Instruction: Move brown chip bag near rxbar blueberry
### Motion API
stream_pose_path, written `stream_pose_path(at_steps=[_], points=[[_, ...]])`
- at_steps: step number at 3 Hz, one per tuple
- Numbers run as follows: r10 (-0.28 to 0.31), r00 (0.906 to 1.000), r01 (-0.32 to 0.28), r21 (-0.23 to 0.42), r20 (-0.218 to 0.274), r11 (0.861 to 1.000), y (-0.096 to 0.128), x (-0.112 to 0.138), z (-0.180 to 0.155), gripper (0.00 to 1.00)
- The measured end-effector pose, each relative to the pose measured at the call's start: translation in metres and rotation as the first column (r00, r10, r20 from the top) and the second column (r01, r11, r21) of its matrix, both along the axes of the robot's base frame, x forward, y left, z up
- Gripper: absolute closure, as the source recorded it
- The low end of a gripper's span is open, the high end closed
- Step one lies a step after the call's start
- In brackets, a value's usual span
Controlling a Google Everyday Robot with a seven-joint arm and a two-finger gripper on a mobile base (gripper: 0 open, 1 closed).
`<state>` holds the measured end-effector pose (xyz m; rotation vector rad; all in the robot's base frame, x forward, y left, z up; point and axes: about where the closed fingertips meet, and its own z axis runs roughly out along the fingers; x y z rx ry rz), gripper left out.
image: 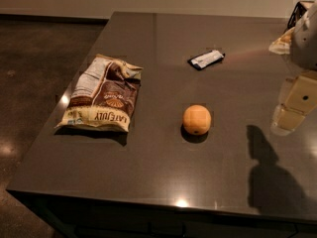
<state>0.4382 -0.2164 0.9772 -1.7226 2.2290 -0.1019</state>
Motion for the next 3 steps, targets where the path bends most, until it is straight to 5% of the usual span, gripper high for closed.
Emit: stream_pose_path(at_steps=[1, 3], points=[[0.0, 1.0, 0.0, 0.0, 0.0, 1.0, 0.0, 0.0, 0.0, 0.0], [0.142, 0.9898, -0.142, 0.024, 0.01, 0.99, 0.063, 0.034, -0.008, 0.0]])
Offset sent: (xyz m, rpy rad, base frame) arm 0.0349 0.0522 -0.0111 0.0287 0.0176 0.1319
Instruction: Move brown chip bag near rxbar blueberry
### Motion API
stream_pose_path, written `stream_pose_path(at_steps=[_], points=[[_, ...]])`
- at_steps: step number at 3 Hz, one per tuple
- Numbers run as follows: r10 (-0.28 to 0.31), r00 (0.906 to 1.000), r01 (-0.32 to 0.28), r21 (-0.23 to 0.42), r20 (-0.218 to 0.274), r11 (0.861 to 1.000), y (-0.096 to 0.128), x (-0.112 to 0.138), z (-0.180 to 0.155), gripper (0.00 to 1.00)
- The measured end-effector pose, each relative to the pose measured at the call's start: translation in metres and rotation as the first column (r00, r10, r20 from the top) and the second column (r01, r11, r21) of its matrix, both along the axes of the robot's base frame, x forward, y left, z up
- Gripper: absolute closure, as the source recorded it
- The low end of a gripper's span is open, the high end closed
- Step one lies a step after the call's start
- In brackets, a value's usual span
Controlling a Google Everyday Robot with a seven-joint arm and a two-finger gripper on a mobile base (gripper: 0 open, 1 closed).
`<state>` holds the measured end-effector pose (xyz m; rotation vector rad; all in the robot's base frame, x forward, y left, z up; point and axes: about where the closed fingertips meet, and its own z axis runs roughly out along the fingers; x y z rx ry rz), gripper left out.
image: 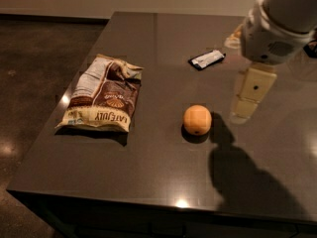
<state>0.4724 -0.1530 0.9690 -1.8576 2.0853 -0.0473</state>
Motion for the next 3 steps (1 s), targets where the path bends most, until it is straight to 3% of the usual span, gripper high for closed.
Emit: stream_pose_path(at_steps=[1, 3], points=[[0.102, 0.9947, -0.102, 0.008, 0.008, 0.995, 0.046, 0.013, -0.006, 0.0], [0.281, 0.9597, -0.281, 0.003, 0.008, 0.96, 0.123, 0.029, -0.024, 0.0]])
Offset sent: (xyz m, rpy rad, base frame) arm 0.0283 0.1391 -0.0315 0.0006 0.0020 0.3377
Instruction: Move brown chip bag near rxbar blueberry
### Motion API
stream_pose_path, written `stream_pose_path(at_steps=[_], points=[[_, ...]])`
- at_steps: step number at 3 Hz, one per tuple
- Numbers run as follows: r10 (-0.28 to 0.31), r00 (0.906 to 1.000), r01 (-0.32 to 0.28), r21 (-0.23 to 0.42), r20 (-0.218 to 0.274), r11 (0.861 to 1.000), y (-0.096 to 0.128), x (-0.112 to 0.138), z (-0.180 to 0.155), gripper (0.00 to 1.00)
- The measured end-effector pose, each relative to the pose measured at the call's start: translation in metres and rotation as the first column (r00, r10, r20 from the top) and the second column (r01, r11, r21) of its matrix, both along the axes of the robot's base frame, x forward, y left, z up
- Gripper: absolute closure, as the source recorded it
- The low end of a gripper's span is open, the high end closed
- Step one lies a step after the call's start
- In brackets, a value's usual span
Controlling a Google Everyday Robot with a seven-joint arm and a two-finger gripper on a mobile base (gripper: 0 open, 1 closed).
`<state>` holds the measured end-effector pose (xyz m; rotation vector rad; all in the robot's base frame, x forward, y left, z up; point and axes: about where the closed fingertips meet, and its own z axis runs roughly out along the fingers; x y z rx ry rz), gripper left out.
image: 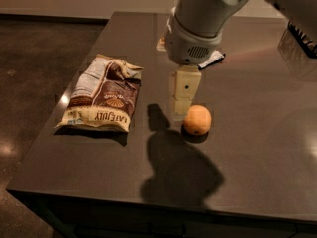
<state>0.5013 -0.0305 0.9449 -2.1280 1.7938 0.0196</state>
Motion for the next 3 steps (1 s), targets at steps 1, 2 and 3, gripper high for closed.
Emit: stream_pose_path(at_steps=[1, 2, 3], points=[[0.046, 0.9989, -0.046, -0.014, 0.009, 0.999, 0.032, 0.015, -0.013, 0.0], [0.003, 0.9999, -0.003, -0.033, 0.013, 0.999, 0.058, 0.033, -0.033, 0.0], [-0.113, 0.9932, 0.112, -0.035, -0.029, 0.993, 0.069, 0.039, -0.052, 0.0]])
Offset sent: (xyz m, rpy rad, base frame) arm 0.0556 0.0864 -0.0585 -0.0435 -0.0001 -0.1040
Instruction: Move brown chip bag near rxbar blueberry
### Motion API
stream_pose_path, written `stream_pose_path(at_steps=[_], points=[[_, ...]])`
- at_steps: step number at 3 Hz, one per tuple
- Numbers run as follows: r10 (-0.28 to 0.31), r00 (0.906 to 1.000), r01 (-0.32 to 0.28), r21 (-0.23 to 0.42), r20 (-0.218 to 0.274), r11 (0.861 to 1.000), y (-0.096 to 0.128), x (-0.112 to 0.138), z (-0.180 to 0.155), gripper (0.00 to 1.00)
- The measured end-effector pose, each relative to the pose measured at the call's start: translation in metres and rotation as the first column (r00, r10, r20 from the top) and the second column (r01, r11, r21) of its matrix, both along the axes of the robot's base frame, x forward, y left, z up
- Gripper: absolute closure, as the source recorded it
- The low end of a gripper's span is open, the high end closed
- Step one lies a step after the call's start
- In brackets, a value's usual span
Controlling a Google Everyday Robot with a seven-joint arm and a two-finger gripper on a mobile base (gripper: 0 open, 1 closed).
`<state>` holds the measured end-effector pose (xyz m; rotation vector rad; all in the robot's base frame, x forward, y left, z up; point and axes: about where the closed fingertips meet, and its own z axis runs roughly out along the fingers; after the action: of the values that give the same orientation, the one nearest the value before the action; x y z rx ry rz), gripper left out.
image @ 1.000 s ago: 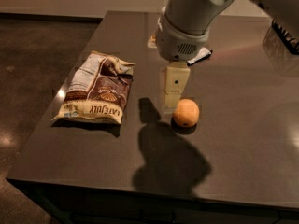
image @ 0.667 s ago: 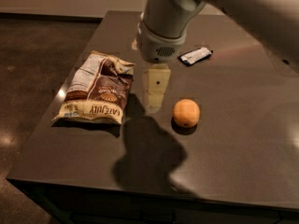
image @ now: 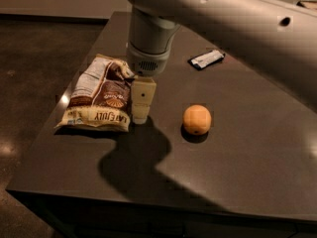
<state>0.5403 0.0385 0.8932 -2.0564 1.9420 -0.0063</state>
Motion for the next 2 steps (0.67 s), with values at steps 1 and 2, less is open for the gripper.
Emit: stream_pose_path(at_steps=[1, 2], points=[[-0.107, 0.9908, 0.108, 0.007, -0.083, 0.994, 0.0077, -0.0027, -0.0082, 0.0], [-0.191, 0.9719, 0.196, 0.023, -0.138, 0.98, 0.0145, -0.0081, -0.0115, 0.0]])
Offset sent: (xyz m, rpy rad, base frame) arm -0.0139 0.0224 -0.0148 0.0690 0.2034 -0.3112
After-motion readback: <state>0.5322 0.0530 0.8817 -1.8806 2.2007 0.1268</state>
